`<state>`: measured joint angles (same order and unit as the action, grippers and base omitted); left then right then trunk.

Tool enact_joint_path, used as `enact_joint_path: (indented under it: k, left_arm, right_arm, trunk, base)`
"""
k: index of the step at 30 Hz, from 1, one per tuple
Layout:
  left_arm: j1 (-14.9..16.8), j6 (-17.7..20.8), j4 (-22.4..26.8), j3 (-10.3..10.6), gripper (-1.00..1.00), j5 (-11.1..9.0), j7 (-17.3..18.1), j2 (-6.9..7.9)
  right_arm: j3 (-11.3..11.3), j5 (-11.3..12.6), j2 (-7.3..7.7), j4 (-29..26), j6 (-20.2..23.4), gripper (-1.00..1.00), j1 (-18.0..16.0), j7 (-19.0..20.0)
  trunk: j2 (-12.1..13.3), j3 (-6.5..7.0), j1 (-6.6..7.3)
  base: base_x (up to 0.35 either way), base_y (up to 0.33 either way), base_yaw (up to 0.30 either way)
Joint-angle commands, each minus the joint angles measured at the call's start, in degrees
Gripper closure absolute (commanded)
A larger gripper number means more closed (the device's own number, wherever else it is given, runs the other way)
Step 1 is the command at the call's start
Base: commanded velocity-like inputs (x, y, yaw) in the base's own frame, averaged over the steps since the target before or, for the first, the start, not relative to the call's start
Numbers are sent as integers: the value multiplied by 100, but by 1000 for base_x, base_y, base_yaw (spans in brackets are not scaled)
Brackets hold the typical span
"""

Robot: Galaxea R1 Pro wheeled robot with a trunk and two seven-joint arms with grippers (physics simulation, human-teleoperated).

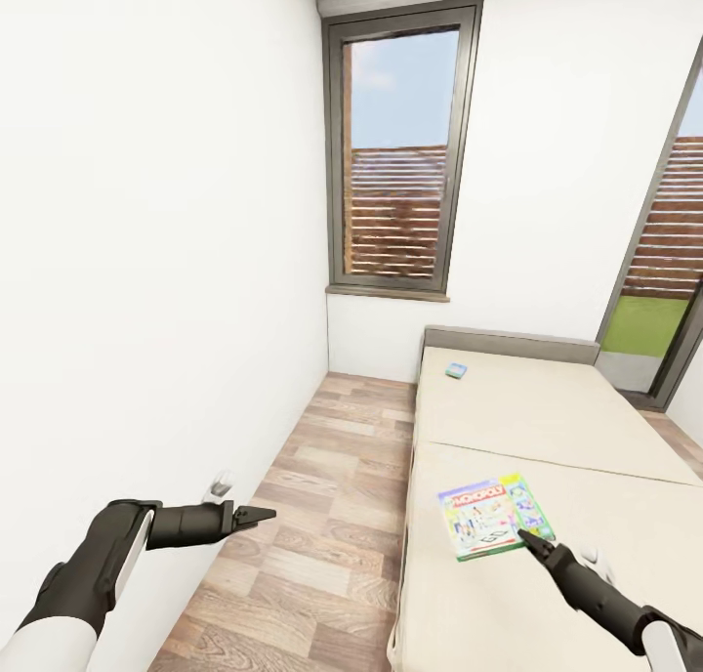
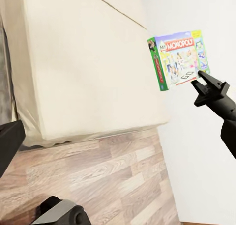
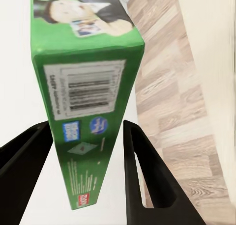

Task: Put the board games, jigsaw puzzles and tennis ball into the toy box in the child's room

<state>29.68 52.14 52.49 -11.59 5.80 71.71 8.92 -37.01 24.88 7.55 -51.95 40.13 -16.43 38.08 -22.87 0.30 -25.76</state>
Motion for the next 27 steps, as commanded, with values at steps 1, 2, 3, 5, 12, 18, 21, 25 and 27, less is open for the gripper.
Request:
enact_joint_path:
  k: [1,2,3,5,12,18,21,25,27]
  left_arm:
    - [3,37,2,-18,-100,60,55,-4]
    - [3,20,2,-18,-100,61,54,-4]
    - [3,12,1,-18,-100,61,54,-4]
    - [3,-9,0,-19,-100,61,54,-4]
    - [3,-19,2,-19,-100,54,54,-5]
    - [3,-34,1,-27,-100,30,61,-4]
    - [3,-36,-1,-28,-100,27,58,-9]
    - [3,-41,3,-23,-100,26,55,-14]
    - [3,-59,2,-25,-100,26,56,-20]
  right_arm:
    - [-37,25,-1,11,43,100,-5,12]
    - [-79,25,-1,23,45,100,-3,10]
    - [-98,25,0,27,47,100,-3,9]
    - [-150,24,0,45,73,100,-6,12]
    - [-166,31,-3,47,421,100,-9,265]
    - [-158,33,-2,38,697,100,-10,546]
    - [-158,34,0,40,712,100,-10,552]
    - [-156,34,-1,39,714,100,-10,557]
    - [-154,34,-5,38,715,100,-10,559]
  trunk:
    - [-5,-2,-2]
    - [-5,-2,-2]
    - [-5,-2,-2]
    - [-5,-2,-2]
    - [-5,-2,-2]
    - [-5,-2,-2]
    - [-5,-2,-2]
    - [-5,-2,-2]
    - [-5,-2,-2]
  base:
    - [0,0,0]
    - [0,0,0]
    - [0,0,0]
    - [0,0,0]
    - [0,0,0]
    - [0,0,0]
    - [0,-65,0]
    - [0,-239,0]
    - [0,-273,0]
